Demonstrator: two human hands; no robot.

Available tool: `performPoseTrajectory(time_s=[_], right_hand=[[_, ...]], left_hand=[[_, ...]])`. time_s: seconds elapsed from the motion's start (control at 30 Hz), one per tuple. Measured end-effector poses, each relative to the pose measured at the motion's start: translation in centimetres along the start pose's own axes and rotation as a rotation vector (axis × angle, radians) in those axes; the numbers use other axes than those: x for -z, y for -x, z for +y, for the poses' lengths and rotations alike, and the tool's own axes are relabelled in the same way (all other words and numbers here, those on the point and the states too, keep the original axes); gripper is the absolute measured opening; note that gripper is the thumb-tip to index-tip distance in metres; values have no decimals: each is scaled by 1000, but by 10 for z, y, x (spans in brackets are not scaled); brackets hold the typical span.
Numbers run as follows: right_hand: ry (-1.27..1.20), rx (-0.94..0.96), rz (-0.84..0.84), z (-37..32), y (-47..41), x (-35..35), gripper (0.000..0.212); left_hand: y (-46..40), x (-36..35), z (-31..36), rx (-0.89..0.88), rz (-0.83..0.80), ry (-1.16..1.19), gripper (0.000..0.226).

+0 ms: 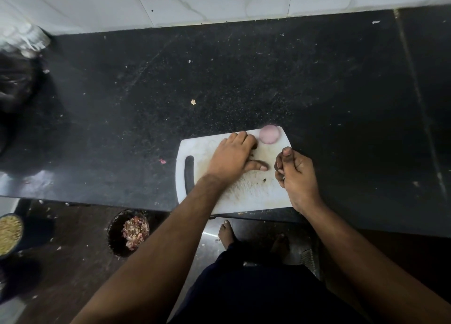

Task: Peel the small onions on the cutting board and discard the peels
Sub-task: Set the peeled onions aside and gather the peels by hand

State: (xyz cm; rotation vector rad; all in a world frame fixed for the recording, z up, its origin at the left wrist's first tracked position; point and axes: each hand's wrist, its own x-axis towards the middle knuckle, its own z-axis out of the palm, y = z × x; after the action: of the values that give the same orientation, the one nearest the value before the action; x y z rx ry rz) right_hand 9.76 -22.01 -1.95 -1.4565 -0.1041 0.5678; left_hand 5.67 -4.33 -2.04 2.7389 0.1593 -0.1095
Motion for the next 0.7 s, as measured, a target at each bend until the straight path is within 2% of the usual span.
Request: performPoseTrajectory(time_s=[0.07, 0.17, 0.3, 0.37, 0.47, 0.57, 0.7], right_hand=[[-14, -1, -1, 0, 0, 0, 47], [-24, 5, 8, -1, 0, -1, 46], [-8, 13, 28, 0, 2, 1, 45], [-6, 8, 29, 2, 1, 0, 45], [-45, 24, 14, -1, 3, 6, 44], [-52, 8, -21, 0, 1, 1, 43], [-33, 20, -38, 1, 2, 1, 43]], left_hand=[[17, -3, 0, 48, 117, 126, 67], [50, -15, 8, 66, 258, 113, 69], [65, -37, 24, 99, 185, -15, 97], [58, -40, 20, 130, 171, -117, 102], [42, -33, 23, 141, 239, -199, 72], [33, -24, 17, 168, 248, -179, 40], [43, -13, 9, 138, 250, 122, 33]])
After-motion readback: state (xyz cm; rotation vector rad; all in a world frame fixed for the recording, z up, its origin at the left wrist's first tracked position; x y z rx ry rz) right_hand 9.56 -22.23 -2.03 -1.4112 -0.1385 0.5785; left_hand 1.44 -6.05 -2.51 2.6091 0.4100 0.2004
